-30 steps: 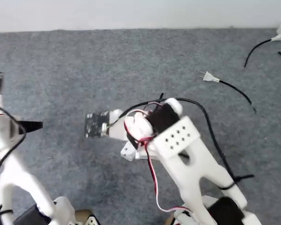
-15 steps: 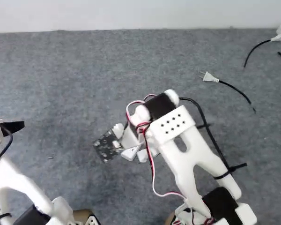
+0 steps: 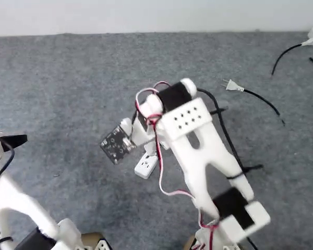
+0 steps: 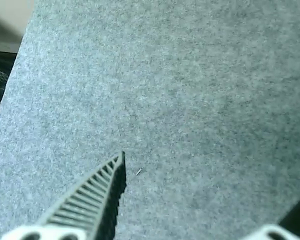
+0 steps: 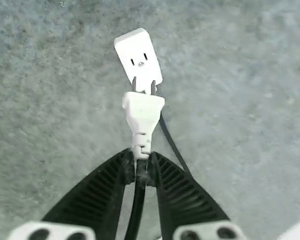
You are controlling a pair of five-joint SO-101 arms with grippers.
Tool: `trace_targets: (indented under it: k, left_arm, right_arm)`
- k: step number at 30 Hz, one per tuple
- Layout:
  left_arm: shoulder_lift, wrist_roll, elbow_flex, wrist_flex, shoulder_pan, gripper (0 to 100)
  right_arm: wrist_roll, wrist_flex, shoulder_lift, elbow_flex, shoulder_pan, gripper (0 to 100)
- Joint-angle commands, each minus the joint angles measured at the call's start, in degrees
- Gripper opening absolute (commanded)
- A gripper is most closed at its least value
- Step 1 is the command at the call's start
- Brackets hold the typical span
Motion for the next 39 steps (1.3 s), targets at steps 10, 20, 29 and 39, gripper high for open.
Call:
trace_targets:
  k: [10, 20, 29, 39]
  left_arm:
    - [-1.3, 0.4, -2.9, -1.6, -1.0, 50]
    - [-1.3, 0.4, -2.9, -1.6, -1.0, 50]
    - [-1.3, 0.4, -2.8, -1.6, -1.0, 50]
    - [-1.3, 0.4, -2.5, -1.6, -1.0, 50]
  right_arm:
    - [0.8, 2.5, 8.4, -3.8, -2.3, 1.0]
    - [0.8, 2.5, 12.6, -3.8, -3.2, 1.0]
    - [0.8, 2.3, 12.4, -6.6, -2.9, 1.0]
    - [3.2, 2.4, 12.9, -8.9, -1.7, 1.0]
